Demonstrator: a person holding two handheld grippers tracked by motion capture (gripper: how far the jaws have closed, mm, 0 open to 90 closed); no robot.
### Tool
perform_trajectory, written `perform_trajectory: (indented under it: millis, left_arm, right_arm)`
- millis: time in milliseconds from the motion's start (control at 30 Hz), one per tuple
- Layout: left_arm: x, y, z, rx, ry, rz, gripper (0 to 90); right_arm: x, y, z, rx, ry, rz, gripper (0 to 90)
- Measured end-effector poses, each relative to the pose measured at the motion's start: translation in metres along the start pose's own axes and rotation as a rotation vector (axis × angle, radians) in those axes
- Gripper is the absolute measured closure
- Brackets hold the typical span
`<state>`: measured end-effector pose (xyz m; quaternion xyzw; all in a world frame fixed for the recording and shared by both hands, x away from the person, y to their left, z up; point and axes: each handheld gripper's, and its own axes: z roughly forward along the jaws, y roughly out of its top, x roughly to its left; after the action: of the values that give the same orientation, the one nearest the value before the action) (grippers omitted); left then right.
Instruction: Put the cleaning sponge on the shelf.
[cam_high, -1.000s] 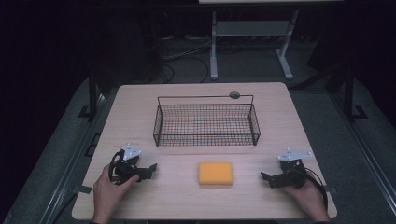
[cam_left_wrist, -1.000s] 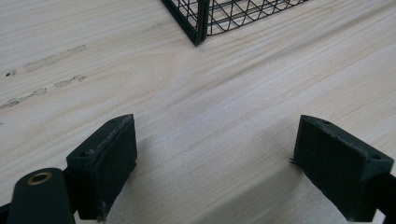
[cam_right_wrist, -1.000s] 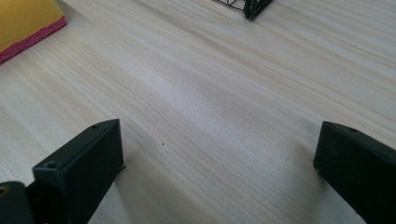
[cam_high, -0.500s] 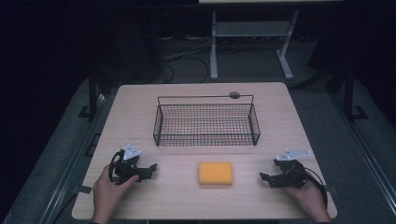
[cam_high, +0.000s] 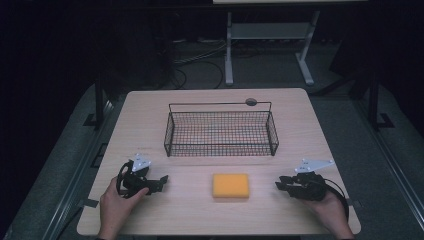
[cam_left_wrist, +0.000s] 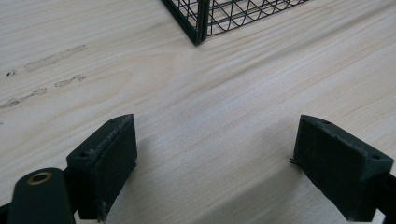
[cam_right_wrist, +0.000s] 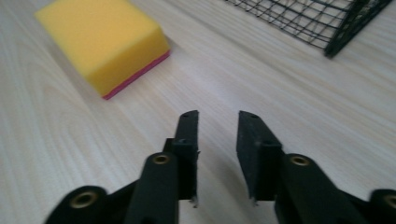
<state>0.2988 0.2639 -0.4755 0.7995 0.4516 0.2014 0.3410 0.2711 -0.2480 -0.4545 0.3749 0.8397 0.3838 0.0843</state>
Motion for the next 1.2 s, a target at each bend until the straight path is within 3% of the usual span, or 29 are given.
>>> perform_trajectory:
  millis: [33, 200, 1200]
  left_arm:
    - [0.0, 0.0, 0.0, 0.0, 0.0, 0.0, 12.6]
    - [0.0, 0.0, 0.0, 0.0, 0.0, 0.0, 12.5]
    - [0.0, 0.0, 0.0, 0.0, 0.001, 0.001, 12.5]
  right_arm:
    - [0.002, 0.001, 0.0, 0.007, 0.016, -0.011, 80.2]
    - [0.006, 0.005, 0.001, 0.02, 0.041, -0.024, 89.6]
    - [0.028, 0.027, 0.027, 0.066, 0.136, -0.114, 89.8]
